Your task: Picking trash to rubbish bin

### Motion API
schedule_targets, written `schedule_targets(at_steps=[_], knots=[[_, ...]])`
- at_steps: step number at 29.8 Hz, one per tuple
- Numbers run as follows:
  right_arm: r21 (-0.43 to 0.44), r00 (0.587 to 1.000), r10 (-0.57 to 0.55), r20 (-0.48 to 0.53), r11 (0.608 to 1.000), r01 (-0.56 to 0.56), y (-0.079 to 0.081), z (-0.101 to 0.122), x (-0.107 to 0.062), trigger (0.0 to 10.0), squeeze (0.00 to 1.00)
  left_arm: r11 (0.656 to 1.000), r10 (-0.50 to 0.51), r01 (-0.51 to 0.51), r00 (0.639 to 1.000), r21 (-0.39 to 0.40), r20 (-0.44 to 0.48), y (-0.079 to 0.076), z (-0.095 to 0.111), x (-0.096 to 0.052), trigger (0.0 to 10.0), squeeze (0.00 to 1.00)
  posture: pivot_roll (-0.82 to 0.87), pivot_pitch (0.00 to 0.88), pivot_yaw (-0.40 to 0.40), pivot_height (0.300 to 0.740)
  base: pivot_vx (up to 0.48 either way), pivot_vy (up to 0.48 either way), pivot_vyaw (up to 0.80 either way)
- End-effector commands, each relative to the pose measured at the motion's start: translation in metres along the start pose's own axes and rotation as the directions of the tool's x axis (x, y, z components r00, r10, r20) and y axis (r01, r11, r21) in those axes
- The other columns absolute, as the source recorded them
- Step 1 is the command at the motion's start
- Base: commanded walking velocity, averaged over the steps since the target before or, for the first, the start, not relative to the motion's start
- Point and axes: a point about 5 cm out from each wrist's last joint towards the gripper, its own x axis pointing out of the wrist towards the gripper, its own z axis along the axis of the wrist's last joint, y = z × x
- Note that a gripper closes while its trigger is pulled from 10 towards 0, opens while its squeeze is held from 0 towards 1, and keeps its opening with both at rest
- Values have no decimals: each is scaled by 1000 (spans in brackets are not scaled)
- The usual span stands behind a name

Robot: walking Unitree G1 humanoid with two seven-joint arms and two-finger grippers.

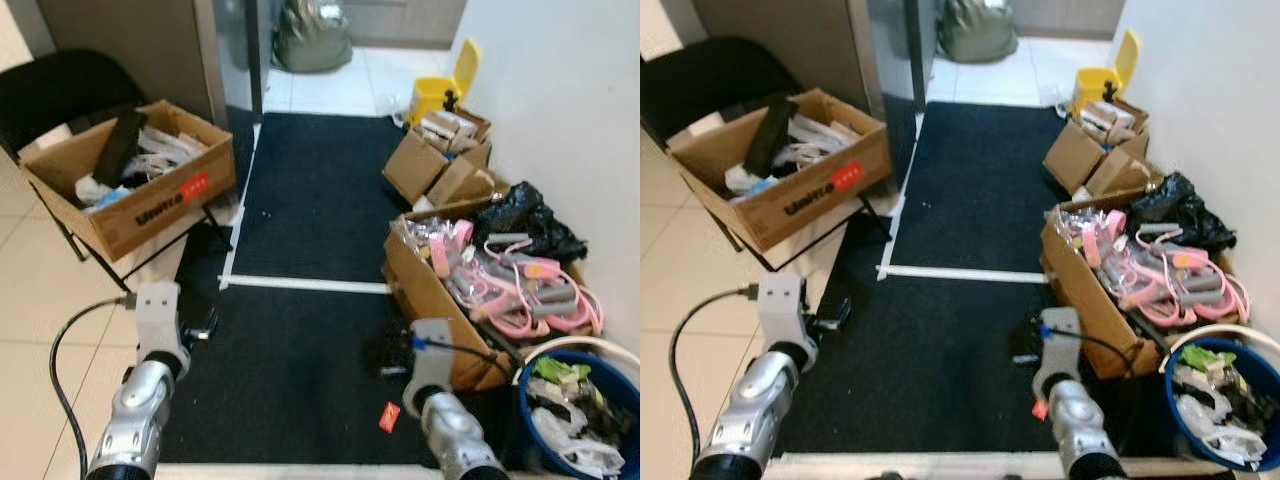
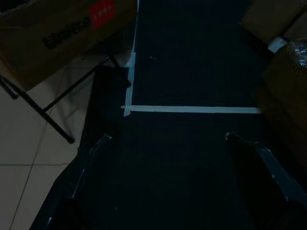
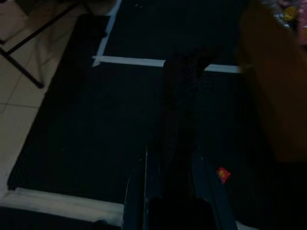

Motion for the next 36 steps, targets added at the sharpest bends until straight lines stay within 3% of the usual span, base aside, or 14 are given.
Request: schedule_targets(at_steps=[1,36], knots=[[-7,1000,-30,-4,1000,30,-9,0,-2,10000,0,1000,5,-5,1000,9,-21,1,-4,-2,10000,0,75,149,12,740,292,0,0],[31,999,-44,11,999,44,-9,6,2,10000,0,999,-24,24,1000,22,-9,1,-1,1,10000,0,72,111,18,740,299,0,0]])
